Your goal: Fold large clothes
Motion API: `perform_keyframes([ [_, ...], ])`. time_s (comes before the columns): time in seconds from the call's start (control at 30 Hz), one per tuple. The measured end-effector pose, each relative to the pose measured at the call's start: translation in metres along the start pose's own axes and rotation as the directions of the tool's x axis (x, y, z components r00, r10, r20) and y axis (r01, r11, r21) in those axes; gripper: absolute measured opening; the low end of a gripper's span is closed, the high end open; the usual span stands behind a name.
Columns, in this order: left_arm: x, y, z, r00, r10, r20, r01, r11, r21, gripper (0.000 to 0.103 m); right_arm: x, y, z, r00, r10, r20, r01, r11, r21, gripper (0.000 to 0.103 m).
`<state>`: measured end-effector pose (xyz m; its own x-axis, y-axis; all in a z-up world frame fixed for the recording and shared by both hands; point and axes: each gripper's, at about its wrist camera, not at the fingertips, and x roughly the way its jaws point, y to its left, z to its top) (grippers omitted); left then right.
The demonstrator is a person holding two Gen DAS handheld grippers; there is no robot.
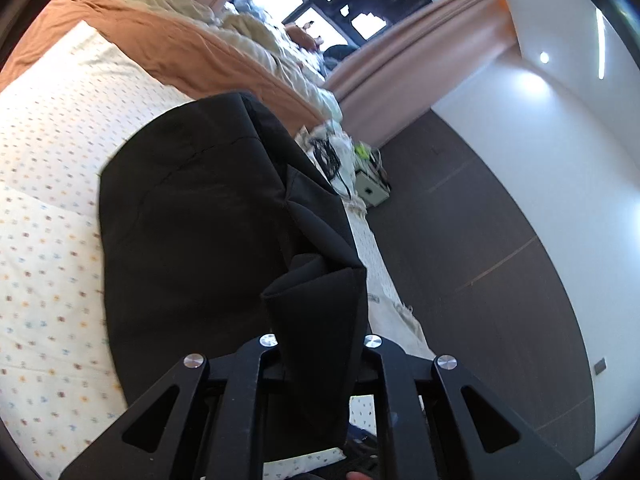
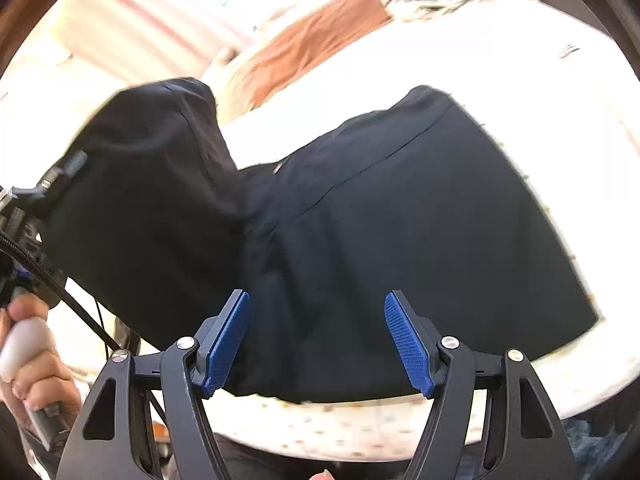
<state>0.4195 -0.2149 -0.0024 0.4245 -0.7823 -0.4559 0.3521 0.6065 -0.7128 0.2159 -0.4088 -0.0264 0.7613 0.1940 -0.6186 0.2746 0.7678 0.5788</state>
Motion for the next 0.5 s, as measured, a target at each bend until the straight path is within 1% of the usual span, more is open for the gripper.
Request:
perform_keyframes([
  [0.13,0.045,-0.012,-0.014,0.995,0.004,-0.095,-0.002,1.000,0.025,0.012,-0.031,-0.045,0.002,0.996,-0.070,0.059,0.067,0.996,0.056,0.068],
  [0.23,0.078,-0.017,-0.028,0.985,0.007,-0.171,-0.001,0.999,0.037,0.012,-0.045,-0.071,-0.003,0.993,-0.091,0.073,0.084,0.991,0.100,0.068],
  [0.33,0.100,-0.025,-0.047,0.973,0.021,-0.231,-0.009,0.999,0.054,0.012,-0.050,-0.087,-0.009,0.990,-0.119,0.081,0.107,0.985,0.136,0.068],
  [0.37,0.106,-0.027,-0.052,0.969,0.027,-0.244,-0.011,0.998,0.064,0.012,-0.053,-0.095,-0.010,0.989,-0.126,0.082,0.112,0.982,0.153,0.068],
  [0.5,0.122,-0.037,-0.072,0.956,0.045,-0.289,-0.020,0.996,0.091,0.012,-0.065,-0.105,-0.015,0.985,-0.145,0.099,0.125,0.974,0.187,0.068],
])
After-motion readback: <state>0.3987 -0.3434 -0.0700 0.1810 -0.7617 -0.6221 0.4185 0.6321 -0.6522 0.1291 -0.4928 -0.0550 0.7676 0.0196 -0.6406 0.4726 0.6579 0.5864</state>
